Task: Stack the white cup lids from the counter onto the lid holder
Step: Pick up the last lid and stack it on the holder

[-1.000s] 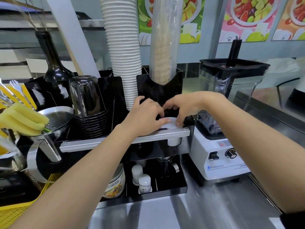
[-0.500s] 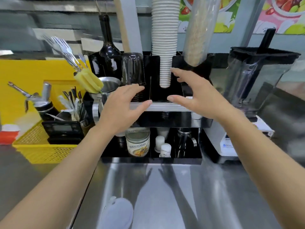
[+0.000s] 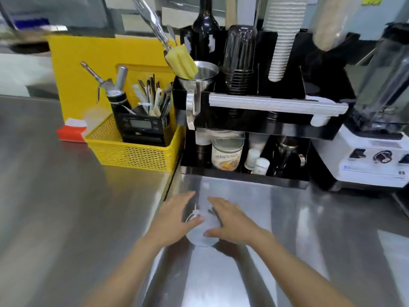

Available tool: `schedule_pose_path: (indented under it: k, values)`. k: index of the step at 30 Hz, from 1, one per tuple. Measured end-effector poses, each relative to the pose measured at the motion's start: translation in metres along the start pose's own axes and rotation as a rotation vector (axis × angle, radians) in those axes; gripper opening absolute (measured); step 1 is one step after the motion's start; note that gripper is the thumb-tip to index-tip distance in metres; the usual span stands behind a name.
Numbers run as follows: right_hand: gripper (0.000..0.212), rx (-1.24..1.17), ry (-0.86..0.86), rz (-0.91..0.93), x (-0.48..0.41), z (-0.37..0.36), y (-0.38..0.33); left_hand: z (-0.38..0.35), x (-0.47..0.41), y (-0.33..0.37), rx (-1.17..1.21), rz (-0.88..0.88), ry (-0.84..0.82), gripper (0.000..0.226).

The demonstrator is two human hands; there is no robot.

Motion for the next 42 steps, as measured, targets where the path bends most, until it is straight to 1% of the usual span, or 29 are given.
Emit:
schedule_pose_path:
  k: [3,4,6,10,12,16,19,22,25,27,31,36,40,42]
  values:
    - [0.079,-0.033,-0.013,-0.045,0.008,-0.022,-0.004,-0.017,0.021,-0.011,0.087,0.001,-0.065,0.069]
    - [0.076,-0.032,-0.002,-0.053,0.010,-0.027,-0.005,-0.020,0.025,-0.011,0.107,-0.017,-0.073,0.067]
    - [0.073,-0.010,0.036,-0.080,0.013,-0.034,-0.006,-0.029,0.032,-0.014,0.106,-0.035,-0.088,0.066]
    - [0.071,-0.010,0.093,-0.144,0.013,-0.043,-0.004,-0.046,0.036,-0.027,0.129,0.020,-0.108,0.064]
    - [0.068,-0.009,0.124,-0.119,0.016,-0.042,-0.007,-0.047,0.036,-0.026,0.175,0.037,-0.109,0.062]
    - [0.066,0.007,0.223,-0.046,0.028,-0.024,-0.007,-0.040,0.029,-0.012,0.211,0.004,-0.080,0.062]
    - [0.068,0.004,0.286,-0.004,0.033,0.006,-0.001,-0.024,0.016,0.014,0.242,-0.055,-0.035,0.059]
    - [0.080,0.014,0.367,-0.003,0.041,0.047,0.009,-0.003,-0.005,0.054,0.264,-0.150,0.011,0.058]
    - [0.082,0.042,0.481,0.019,0.055,0.097,0.016,0.012,-0.029,0.093,0.229,-0.242,0.038,0.058]
    - [0.084,0.092,0.525,0.035,0.065,0.130,0.021,0.020,-0.046,0.120,0.201,-0.306,0.056,0.056]
    - [0.077,0.138,0.622,0.053,0.082,0.189,0.038,0.035,-0.080,0.177,0.156,-0.430,0.104,0.053]
    - [0.074,0.138,0.718,0.041,0.095,0.256,0.065,0.051,-0.120,0.242,0.137,-0.539,0.182,0.042]
    - [0.056,0.108,0.739,0.050,0.097,0.300,0.084,0.062,-0.153,0.285,0.091,-0.614,0.210,0.036]
    - [0.054,0.117,0.717,0.036,0.095,0.322,0.091,0.068,-0.170,0.301,0.072,-0.620,0.216,0.036]
Point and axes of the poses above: each hand's wrist, its own x-axis away from the middle knuckle, its own z-axis out of the back of the hand, y = z × x, the point moved 3 cm from there along -x, towards the middle knuckle
